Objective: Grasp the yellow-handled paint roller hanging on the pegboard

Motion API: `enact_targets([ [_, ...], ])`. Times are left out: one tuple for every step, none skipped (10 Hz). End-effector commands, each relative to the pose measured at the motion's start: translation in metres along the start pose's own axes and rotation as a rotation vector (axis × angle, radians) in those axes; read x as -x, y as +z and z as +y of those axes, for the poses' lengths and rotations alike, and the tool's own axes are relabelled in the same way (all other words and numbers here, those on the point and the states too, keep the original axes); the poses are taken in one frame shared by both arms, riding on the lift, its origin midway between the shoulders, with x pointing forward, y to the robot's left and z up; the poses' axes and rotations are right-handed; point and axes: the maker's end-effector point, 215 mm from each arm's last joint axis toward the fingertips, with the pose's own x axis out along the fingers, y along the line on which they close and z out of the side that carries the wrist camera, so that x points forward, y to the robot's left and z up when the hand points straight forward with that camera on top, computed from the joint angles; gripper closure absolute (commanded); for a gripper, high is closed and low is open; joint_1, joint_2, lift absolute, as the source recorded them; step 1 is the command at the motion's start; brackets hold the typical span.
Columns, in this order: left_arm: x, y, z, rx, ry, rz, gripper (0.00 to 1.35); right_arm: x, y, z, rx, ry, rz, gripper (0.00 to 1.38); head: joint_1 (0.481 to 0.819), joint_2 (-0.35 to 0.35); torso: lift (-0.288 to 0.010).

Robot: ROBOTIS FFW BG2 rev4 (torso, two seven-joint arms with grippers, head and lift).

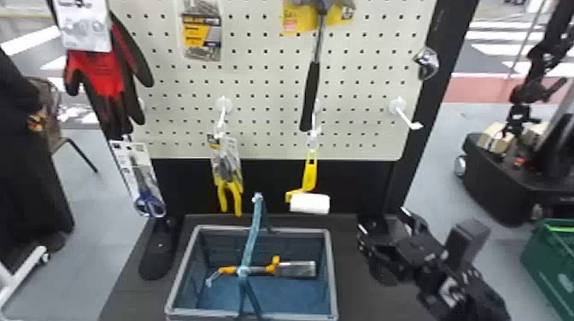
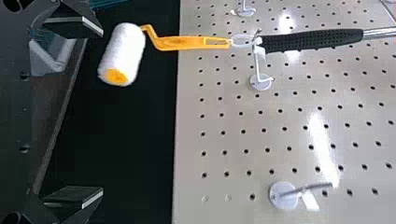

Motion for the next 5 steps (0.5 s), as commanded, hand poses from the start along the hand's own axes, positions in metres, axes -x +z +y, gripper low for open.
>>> enact_targets([
  [-0.005, -0.006, -0.005, 0.008, -0.013, 0.003, 0.12, -0.030, 0.018, -0.004, 0.013, 0.042, -0.012, 0.11, 0.549, 0.000, -0.100],
  [-0.006, -0.008, -0.006, 0.010, -0.015, 0.006, 0.12, -0.045, 0.020, 0.001, -0.006, 0.070, -0.011, 0.11, 0.549, 0.000, -0.100],
  [-0.007, -0.012, -0.008, 0.015, -0.017, 0.012, 0.12, -0.058, 0.022, 0.008, -0.021, 0.100, -0.009, 0.11, 0.549, 0.000, -0.100],
  [-0.008, -0.014, -0.009, 0.019, -0.020, 0.012, 0.12, -0.071, 0.019, 0.017, -0.059, 0.129, 0.000, 0.11, 0.549, 0.000, -0.100],
  [-0.012, -0.014, -0.012, 0.021, -0.026, 0.008, 0.12, -0.082, 0.020, 0.024, -0.069, 0.148, 0.002, 0.11, 0.549, 0.000, -0.100],
])
